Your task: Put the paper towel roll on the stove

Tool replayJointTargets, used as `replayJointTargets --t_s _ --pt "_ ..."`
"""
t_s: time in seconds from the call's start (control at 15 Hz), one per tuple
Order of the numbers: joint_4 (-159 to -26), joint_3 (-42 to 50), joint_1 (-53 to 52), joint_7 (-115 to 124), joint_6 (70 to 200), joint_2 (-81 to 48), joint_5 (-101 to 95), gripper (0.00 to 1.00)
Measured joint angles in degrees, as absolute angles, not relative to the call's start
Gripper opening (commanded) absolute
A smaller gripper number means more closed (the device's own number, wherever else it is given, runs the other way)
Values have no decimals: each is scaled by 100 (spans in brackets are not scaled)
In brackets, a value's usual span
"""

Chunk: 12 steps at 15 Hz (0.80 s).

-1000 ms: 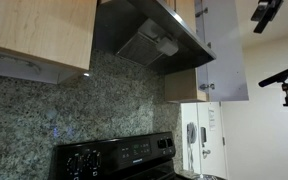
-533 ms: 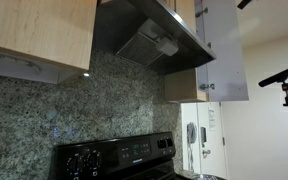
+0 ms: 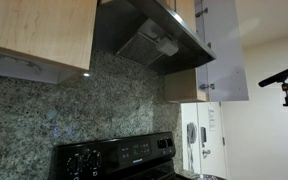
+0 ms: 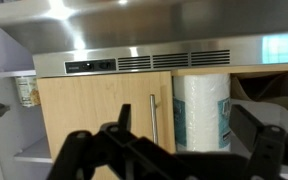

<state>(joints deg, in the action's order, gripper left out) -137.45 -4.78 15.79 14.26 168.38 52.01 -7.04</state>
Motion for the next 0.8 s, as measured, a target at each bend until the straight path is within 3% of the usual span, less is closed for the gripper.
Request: replayJointTargets --t_s 0.53,0.8 --pt "-13843 -565 1555 1375 16963 5232 -687 100" --pt "-13848 -1005 2015 1558 18029 5158 -519 100"
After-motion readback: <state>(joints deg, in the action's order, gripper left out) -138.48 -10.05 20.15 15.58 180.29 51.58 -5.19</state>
